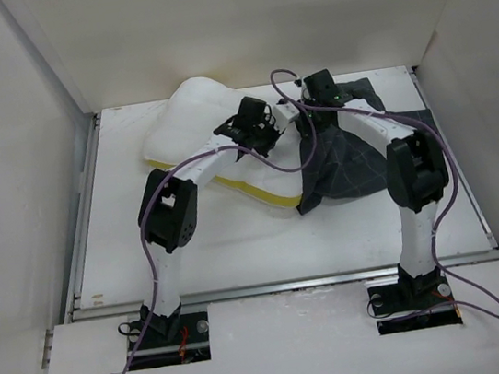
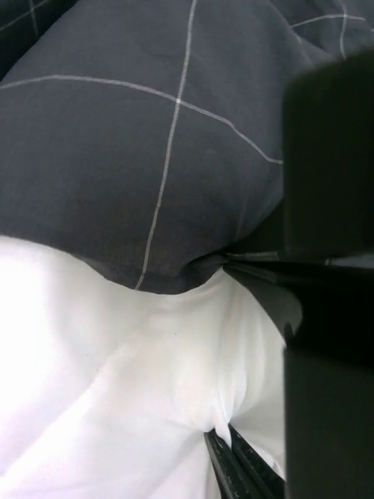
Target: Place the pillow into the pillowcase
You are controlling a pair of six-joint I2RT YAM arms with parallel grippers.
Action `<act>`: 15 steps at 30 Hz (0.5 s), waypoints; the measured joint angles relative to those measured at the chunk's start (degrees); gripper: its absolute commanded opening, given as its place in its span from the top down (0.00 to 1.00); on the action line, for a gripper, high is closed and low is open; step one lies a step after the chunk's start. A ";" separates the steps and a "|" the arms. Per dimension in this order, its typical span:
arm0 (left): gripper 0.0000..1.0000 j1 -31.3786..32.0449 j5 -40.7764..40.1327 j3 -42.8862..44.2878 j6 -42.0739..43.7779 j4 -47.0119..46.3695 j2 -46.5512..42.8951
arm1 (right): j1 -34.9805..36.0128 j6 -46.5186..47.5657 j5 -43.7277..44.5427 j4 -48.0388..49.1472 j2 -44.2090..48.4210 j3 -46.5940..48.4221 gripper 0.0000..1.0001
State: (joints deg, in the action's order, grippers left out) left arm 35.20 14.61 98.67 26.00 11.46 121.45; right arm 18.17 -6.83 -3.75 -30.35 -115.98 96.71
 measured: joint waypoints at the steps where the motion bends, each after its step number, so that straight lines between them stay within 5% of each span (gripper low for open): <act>1: 1.00 -0.04 0.15 0.00 -0.98 -0.13 0.02 | -0.09 0.02 -0.48 0.28 -0.15 0.00 1.00; 8: 1.00 -0.48 -0.44 -5.09 -9.62 -6.38 -2.97 | -0.42 2.47 -6.64 1.01 0.11 1.11 1.00; 15: 1.00 -0.24 -8.79 -7.89 -16.09 -8.26 -9.40 | 2.71 7.10 -16.59 -3.98 0.17 12.17 1.00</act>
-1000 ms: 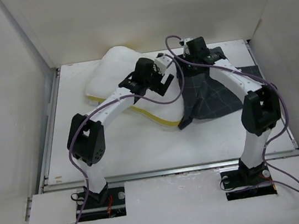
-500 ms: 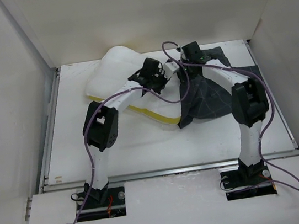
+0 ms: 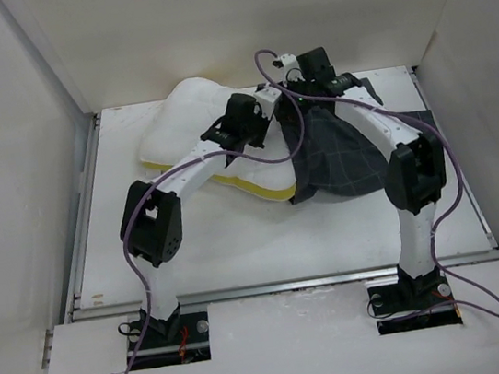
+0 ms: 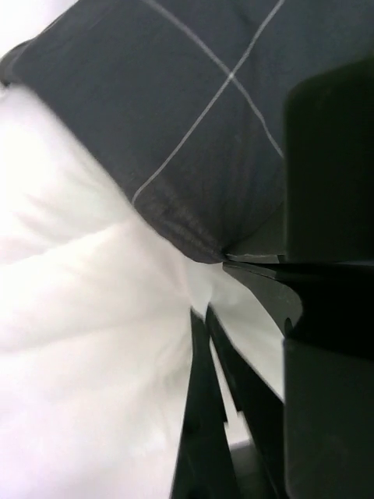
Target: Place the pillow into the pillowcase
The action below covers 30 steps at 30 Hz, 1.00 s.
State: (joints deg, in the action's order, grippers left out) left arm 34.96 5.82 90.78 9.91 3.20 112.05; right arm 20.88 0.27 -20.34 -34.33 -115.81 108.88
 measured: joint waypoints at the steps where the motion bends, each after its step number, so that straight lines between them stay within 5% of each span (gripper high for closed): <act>1: 1.00 0.07 -1.18 -0.22 -0.55 -0.04 -0.87 | 0.15 0.44 -1.62 0.02 0.00 1.38 1.00; 6: 1.00 0.98 -5.27 -0.24 -4.11 -1.25 -3.10 | 0.04 -0.39 -8.72 1.64 -0.22 4.22 1.00; 13: 1.00 2.10 -11.78 0.87 -11.23 -1.42 0.28 | -0.72 -3.67 -9.40 3.89 -3.19 3.56 0.78; 14: 1.00 2.49 -12.83 0.98 -11.91 -1.46 1.31 | -1.09 -4.33 -9.33 4.66 -3.13 1.86 0.49; 16: 1.00 3.39 -15.26 1.22 -14.16 -1.81 3.04 | -2.34 -5.55 -8.02 5.68 -2.71 -2.32 0.21; 19: 1.00 3.74 -18.21 2.73 -16.52 -3.39 5.42 | -3.89 -4.09 -10.34 3.91 -0.94 -9.42 0.06; 21: 0.66 3.78 -18.27 2.95 -17.68 -3.37 6.10 | -3.74 -4.11 -8.85 4.39 2.03 -13.88 0.00; 26: 0.00 2.95 -16.09 2.29 -14.60 -4.90 5.53 | -3.45 -3.87 -7.54 3.65 17.35 -26.21 0.00; 30: 0.00 2.43 -13.53 -6.47 -7.52 -5.88 -2.47 | -2.25 -5.07 -5.97 5.33 31.95 -36.00 0.00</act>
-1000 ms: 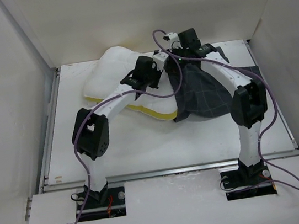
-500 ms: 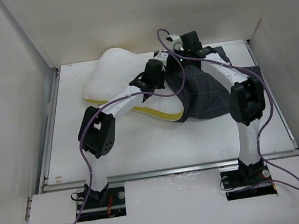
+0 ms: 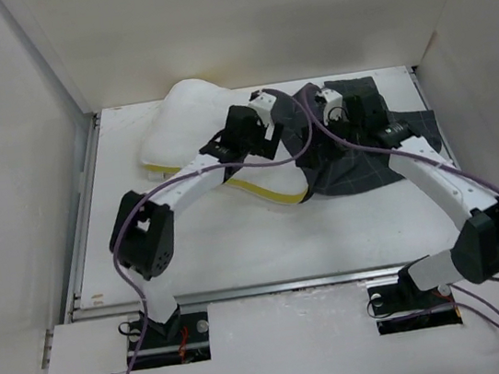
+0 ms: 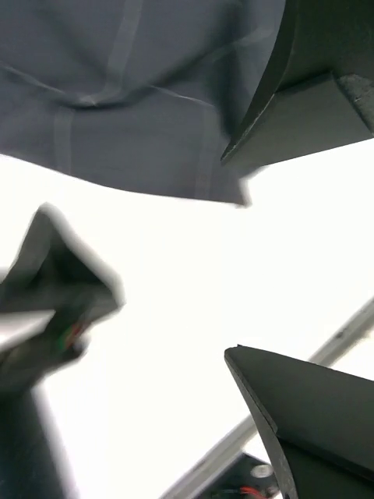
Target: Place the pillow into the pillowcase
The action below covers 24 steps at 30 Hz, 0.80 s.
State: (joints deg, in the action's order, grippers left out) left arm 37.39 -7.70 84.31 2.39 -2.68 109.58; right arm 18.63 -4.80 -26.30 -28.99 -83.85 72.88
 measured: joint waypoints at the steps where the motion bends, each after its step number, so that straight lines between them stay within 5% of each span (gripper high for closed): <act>1: 0.00 0.00 1.57 -3.45 3.28 -0.55 -4.00 | 0.13 -0.15 0.28 0.07 2.82 -2.29 0.00; 9: 0.00 1.01 11.41 -16.83 19.37 3.10 -23.32 | 0.11 -2.54 2.67 2.10 7.30 -16.39 0.10; 20: 0.02 5.70 8.41 -21.44 22.43 7.48 -12.07 | 0.11 -3.87 5.01 7.32 -2.03 -15.06 0.31; 22: 0.17 6.27 5.73 -20.33 22.40 7.28 -8.92 | 0.11 -4.04 6.12 8.09 -4.57 -13.81 0.44; 23: 0.44 6.47 4.39 -19.39 22.16 7.19 -7.41 | 0.09 -3.96 6.62 8.44 -5.70 -13.31 0.48; 24: 0.60 6.56 3.10 -18.40 21.57 7.10 -6.12 | 0.09 -4.02 7.02 8.70 -6.58 -12.92 0.55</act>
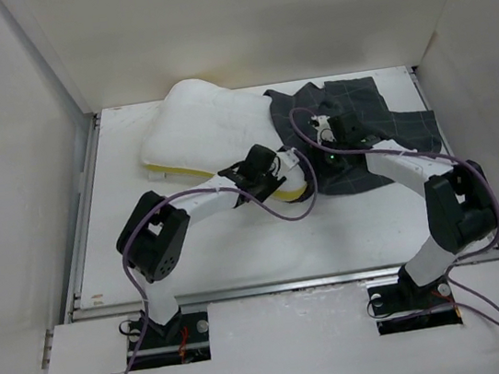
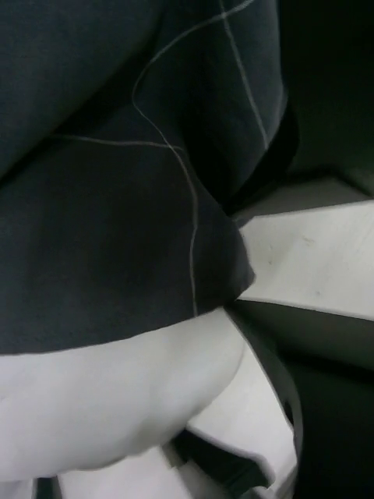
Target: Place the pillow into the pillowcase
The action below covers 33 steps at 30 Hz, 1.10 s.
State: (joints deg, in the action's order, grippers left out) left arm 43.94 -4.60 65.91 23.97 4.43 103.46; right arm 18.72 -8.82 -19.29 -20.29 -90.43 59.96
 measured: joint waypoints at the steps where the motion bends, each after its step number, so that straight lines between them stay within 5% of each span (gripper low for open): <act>1: 0.75 0.04 -1.68 1.31 -0.31 -0.07 1.38 | 0.00 -0.04 0.48 0.20 -0.87 0.44 0.62; 2: 1.00 0.04 -2.80 2.49 -0.92 -0.13 2.32 | 0.00 -0.07 0.83 0.26 -1.53 0.81 0.79; 5: 1.00 0.07 -6.97 5.44 -3.23 -2.16 3.87 | 0.00 0.07 1.77 0.31 -2.29 1.49 1.00; 13: 1.00 0.20 -5.86 5.64 -8.74 -5.92 3.02 | 0.09 1.09 1.66 -1.57 0.22 2.16 1.00; 21: 1.00 0.15 0.98 12.48 -13.92 -5.16 2.69 | 2.73 1.49 -8.96 -2.03 6.01 7.74 1.00; 28: 1.00 0.09 3.30 17.62 -19.85 -3.26 4.87 | 3.02 0.55 -14.43 -0.79 1.79 11.39 1.00; 29: 0.95 -0.11 3.54 17.62 -20.55 -2.82 5.05 | 3.08 0.42 -14.95 -0.46 0.96 11.50 1.00; 32: 0.50 -0.39 3.39 15.85 -22.21 -2.47 4.76 | 3.58 0.04 -15.45 -0.55 -0.83 11.52 0.89; 33: 0.14 -0.44 2.64 14.47 -21.84 -2.43 4.09 | 3.82 0.24 -14.67 -1.95 -1.09 11.41 0.74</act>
State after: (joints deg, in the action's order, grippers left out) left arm 43.51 -1.96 80.38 2.13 2.00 107.55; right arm 22.55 -8.58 -33.95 -22.24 -91.53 71.37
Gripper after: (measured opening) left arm 0.446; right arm 0.082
